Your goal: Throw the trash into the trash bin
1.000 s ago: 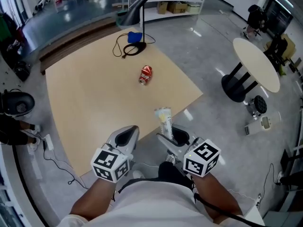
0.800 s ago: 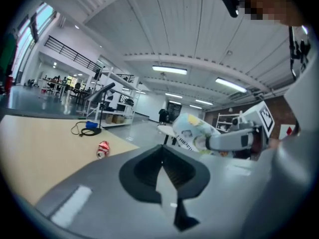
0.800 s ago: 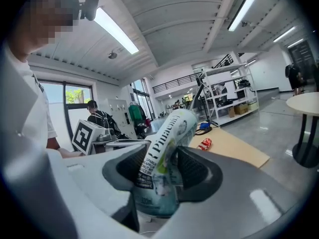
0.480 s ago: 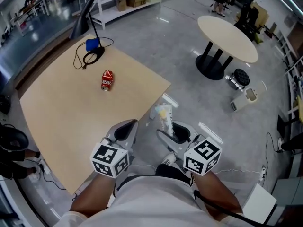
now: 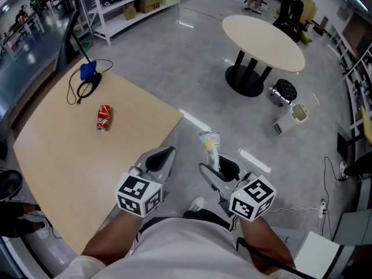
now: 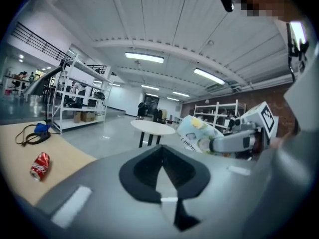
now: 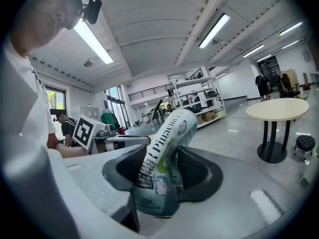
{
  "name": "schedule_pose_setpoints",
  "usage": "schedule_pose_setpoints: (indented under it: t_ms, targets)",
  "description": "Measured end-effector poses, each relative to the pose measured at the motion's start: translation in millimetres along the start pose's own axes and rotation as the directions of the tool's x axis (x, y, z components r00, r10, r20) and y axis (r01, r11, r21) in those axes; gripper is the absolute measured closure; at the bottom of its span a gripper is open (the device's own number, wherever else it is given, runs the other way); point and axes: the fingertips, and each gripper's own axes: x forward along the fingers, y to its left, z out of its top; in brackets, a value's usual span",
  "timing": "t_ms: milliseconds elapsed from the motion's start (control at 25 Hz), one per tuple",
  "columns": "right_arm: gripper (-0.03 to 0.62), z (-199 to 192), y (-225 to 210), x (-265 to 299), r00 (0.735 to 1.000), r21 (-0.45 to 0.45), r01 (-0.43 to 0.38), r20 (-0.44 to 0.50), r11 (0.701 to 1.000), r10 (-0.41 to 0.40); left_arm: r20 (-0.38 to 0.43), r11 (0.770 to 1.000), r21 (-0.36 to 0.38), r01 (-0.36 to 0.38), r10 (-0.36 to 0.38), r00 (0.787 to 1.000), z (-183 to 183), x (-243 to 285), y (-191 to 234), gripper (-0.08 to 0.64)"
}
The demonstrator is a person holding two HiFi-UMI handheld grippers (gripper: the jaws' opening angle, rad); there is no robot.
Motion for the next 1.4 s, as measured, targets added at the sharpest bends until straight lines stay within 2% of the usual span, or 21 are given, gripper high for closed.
schedule_pose_setpoints:
  t_ms: [280, 560, 840, 1000, 1400]
  targets:
    - [0.397, 9, -74, -50, 0.99, 0.045, 0.122, 0.064, 0.992, -0.125, -0.07, 0.992, 0.068, 0.11, -0.105, 0.992, -1, 82, -45, 0.554]
    - [0.397, 9, -133, -111, 0.958, 0.1, 0.255, 0.106, 0.962, -0.265, -0.112, 0.962, 0.108, 0.251, -0.239, 0.965, 2, 154, -105, 0.554]
    - [0.397, -5, -159, -169, 0.902, 0.181, 0.376, 0.154, 0.909, -0.404, -0.172, 0.907, 0.152, 0.393, -0.368, 0.914, -2, 191, -161, 0.554]
    - [0.397, -16, -169, -197, 0.867, 0.22, 0.435, 0.158, 0.873, -0.472, -0.184, 0.88, 0.132, 0.456, -0.43, 0.884, -2, 208, -187, 0.554]
    - [0.397, -32, -201, -237, 0.803, 0.279, 0.529, 0.141, 0.801, -0.579, -0.236, 0.822, 0.126, 0.555, -0.519, 0.822, -13, 247, -227, 0.554]
